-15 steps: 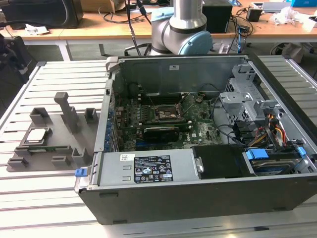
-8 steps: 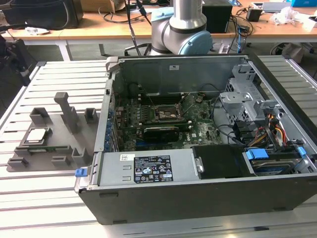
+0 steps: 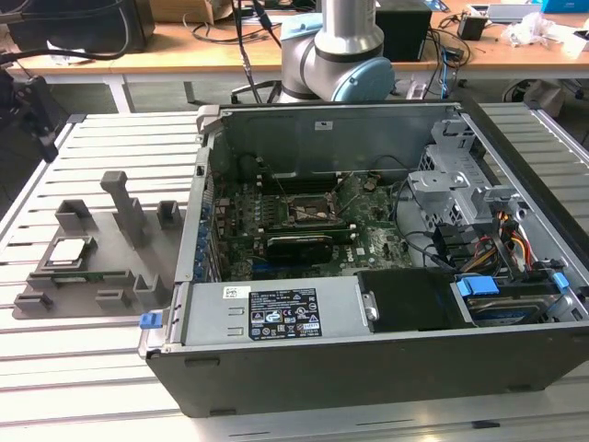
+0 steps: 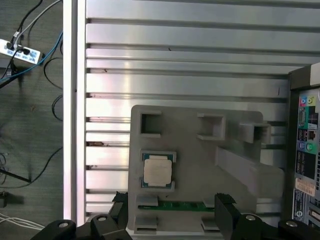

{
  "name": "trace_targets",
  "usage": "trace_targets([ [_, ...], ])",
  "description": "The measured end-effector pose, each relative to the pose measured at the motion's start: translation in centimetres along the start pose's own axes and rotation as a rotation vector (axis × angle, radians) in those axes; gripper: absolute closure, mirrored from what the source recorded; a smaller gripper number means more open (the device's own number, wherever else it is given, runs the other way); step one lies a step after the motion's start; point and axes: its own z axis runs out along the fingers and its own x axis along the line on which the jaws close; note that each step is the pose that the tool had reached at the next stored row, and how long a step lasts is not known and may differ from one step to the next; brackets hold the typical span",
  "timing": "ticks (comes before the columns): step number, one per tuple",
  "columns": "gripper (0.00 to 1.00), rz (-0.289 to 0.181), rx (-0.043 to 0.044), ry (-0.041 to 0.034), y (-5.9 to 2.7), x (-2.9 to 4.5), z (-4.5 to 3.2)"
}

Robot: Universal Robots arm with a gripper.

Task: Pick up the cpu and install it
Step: 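Pick up the cpu and move it towards the insertion slot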

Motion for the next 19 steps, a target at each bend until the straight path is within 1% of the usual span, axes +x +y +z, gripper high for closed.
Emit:
trace_targets([
  [9, 0.22, 0.0, 0.0001, 0.0, 0.02, 0.01, 0.46],
  [19, 0.22, 0.0, 0.0001, -0.0001, 0.05, 0.04, 1.22],
])
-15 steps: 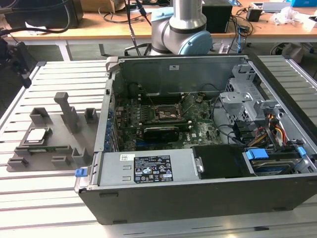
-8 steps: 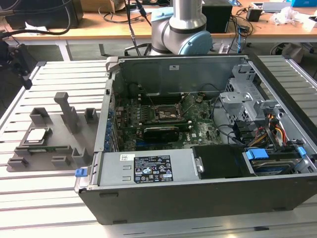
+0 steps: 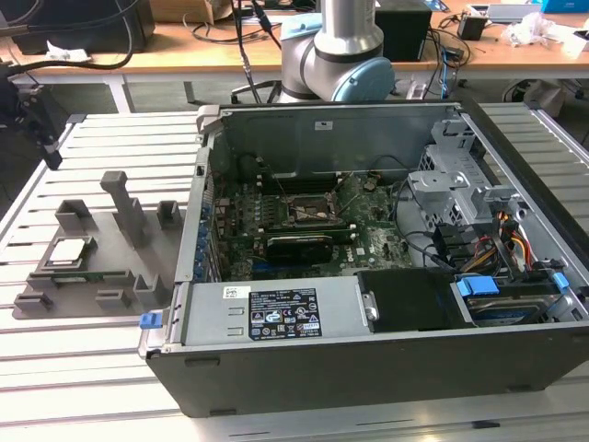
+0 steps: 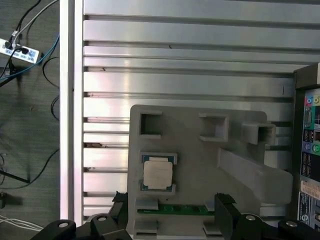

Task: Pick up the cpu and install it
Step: 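Pick up the cpu and move it towards the insertion slot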

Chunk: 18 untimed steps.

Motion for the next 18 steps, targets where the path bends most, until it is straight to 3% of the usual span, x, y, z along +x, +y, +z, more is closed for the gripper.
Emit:
trace_targets([
  [18, 0.22, 0.0, 0.0002, 0.0001, 0.06, 0.04, 1.3],
])
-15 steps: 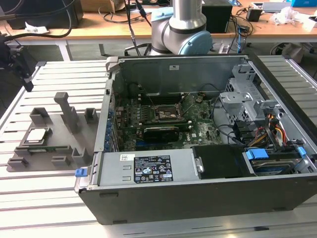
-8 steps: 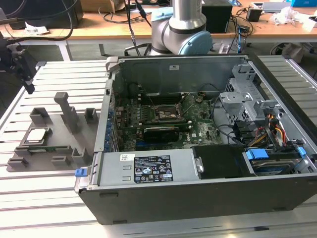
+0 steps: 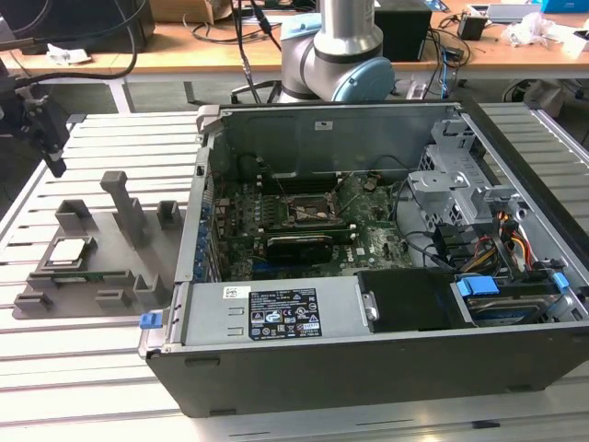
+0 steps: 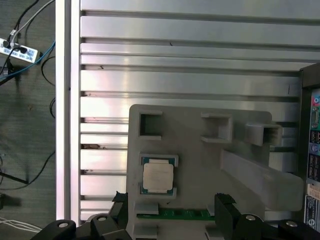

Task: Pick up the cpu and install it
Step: 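Pick up the cpu and move it towards the insertion slot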

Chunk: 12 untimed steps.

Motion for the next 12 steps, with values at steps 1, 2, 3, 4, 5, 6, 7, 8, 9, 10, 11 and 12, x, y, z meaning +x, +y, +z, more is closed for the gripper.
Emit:
trace_targets([
  [1, 0.22, 0.0, 0.0001, 0.0, 0.0, 0.0, 0.06],
  [2, 0.22, 0.0, 0.0001, 0.0, 0.0, 0.0, 0.11],
  [3, 0.22, 0.0, 0.0002, 0.0, 0.0, 0.0, 0.16],
  [4, 0.22, 0.0, 0.0002, 0.0, 0.01, 0.01, 0.21],
  [5, 0.22, 0.0, 0.0003, 0.0, 0.01, 0.01, 0.29],
  [6, 0.22, 0.0, 0.0003, 0.0, 0.02, 0.01, 0.38],
  [7, 0.22, 0.0, 0.0003, 0.0, 0.02, 0.01, 0.44],
  [8, 0.22, 0.0, 0.0002, -0.0001, 0.02, 0.02, 0.52],
  [9, 0.22, 0.0, 0.0003, 0.0, 0.03, 0.02, 0.62],
  [10, 0.22, 0.0, 0.0003, -0.0001, 0.03, 0.03, 0.78],
  [11, 0.22, 0.0, 0.0003, 0.0, 0.04, 0.03, 0.92],
  [12, 0.22, 0.0, 0.0003, 0.0001, 0.04, 0.03, 0.99],
])
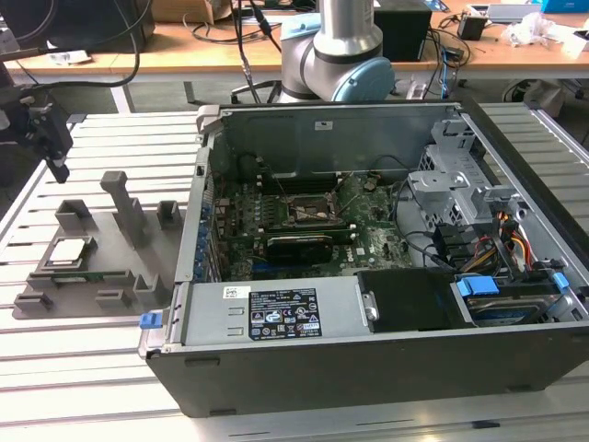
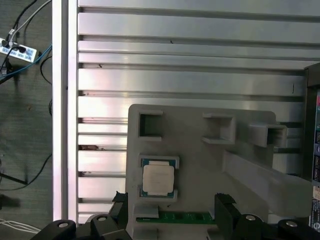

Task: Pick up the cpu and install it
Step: 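Pick up the cpu and move it towards the insertion slot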

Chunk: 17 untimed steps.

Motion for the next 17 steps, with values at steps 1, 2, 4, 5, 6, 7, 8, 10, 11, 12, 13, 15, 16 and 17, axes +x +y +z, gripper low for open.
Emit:
trace_targets([
  [1, 0.22, 0.0, 0.0, -0.0001, 0.0, 0.0, 0.06],
  [2, 0.22, 0.0, 0.0, -0.0001, 0.0, 0.01, 0.15],
  [4, 0.22, 0.0, 0.0, -0.0001, 0.01, 0.01, 0.25],
  [5, 0.22, 0.0, 0.0, -0.0001, 0.01, 0.01, 0.33],
  [6, 0.22, 0.0, 0.0, 0.0, 0.02, 0.01, 0.41],
  [7, 0.22, 0.0, 0.0, 0.0, 0.02, 0.02, 0.45],
  [8, 0.22, 0.0, 0.0, 0.0, 0.02, 0.02, 0.49],
  [10, 0.22, 0.0, 0.0, 0.0, 0.02, 0.02, 0.57],
  [11, 0.22, 0.0, 0.0, 0.0, 0.03, 0.02, 0.62],
  [12, 0.22, 0.0, 0.0, 0.0, 0.03, 0.02, 0.68],
  [13, 0.22, 0.0, 0.0, -0.0001, 0.03, 0.02, 0.78],
  [15, 0.22, 0.0, 0.0, -0.0001, 0.04, 0.03, 0.9],
  [16, 0.22, 0.0, 0.0, 0.0, 0.04, 0.03, 0.97],
  [17, 0.22, 0.0, -0.0001, -0.0001, 0.04, 0.03, 1.03],
])
